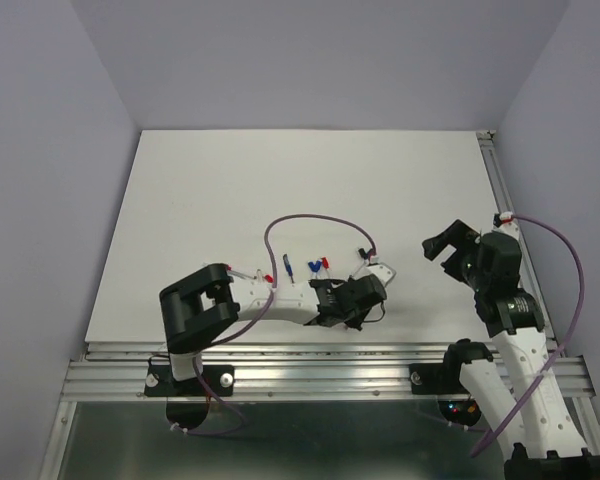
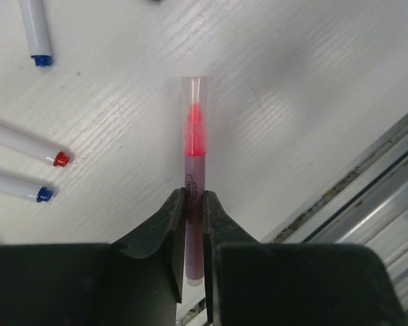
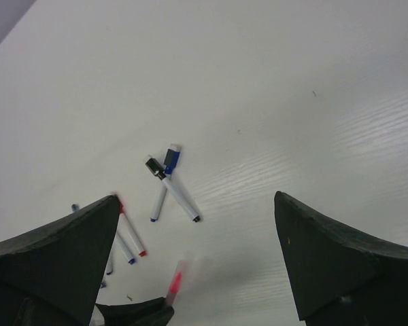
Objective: Open the pen caps
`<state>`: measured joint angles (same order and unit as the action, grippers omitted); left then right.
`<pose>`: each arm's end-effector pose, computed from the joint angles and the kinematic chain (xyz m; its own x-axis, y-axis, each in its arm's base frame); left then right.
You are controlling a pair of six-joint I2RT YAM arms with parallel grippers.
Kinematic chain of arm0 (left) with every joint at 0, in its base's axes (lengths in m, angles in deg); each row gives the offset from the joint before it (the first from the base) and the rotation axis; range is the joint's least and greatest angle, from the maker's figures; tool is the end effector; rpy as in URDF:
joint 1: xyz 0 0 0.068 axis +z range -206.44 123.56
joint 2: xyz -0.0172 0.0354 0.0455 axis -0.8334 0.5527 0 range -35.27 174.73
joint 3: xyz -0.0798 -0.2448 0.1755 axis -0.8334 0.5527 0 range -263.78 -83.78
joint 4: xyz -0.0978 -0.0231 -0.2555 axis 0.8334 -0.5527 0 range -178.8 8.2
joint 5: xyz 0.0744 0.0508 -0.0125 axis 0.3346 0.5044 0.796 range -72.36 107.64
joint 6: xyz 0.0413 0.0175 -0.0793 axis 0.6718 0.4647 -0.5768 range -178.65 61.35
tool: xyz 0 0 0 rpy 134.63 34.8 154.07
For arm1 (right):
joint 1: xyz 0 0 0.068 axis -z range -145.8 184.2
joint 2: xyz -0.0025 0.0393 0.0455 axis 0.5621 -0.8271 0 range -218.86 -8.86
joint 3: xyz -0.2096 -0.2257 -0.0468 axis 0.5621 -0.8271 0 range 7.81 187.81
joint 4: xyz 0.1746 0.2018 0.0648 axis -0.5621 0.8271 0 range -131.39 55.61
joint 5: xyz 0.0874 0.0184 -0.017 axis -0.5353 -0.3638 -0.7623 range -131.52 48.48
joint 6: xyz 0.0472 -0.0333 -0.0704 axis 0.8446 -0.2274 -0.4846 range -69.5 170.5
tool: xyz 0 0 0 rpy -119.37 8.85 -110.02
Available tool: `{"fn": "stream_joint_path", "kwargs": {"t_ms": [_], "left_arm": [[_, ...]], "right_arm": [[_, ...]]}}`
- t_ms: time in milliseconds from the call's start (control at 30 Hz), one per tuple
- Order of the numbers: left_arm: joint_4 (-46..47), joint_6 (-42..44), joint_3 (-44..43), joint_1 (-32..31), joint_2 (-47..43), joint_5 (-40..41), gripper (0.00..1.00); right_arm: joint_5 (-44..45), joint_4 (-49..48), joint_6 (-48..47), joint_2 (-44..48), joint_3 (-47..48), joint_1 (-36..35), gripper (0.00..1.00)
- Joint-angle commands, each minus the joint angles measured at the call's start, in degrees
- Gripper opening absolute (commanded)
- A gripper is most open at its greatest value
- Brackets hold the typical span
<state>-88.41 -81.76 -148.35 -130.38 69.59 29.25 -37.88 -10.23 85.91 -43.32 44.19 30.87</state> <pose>0.1373 -0.4178 0.1732 -0.5403 0.4871 -0.6861 0.7515 0.6462 -0.1330 0.1619 0.0041 0.2783 -0.3990 0.5560 -0.7291 0.2803 0.8311 0.4804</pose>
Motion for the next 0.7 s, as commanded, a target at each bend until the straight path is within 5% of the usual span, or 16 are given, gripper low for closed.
{"fn": "stream_joint_path", "kwargs": {"t_ms": [0, 267, 667], "left_arm": [[6.3, -3.7, 4.3, -0.4, -10.9, 0.9, 0.0], [18.8, -8.4, 17.1, -0.2, -27.3, 2.3, 0.0], [18.0, -11.8, 14.4, 0.3, -28.1, 5.9, 0.0]], "right_arm": [[-13.1, -1.6, -0.6, 2.2, 0.5, 0.3, 1.0], [-45.4, -16.1, 7.4, -1.1, -5.2, 0.3, 1.0], [-41.0, -19.7, 10.2, -1.6, -4.1, -1.4, 0.94]]}}
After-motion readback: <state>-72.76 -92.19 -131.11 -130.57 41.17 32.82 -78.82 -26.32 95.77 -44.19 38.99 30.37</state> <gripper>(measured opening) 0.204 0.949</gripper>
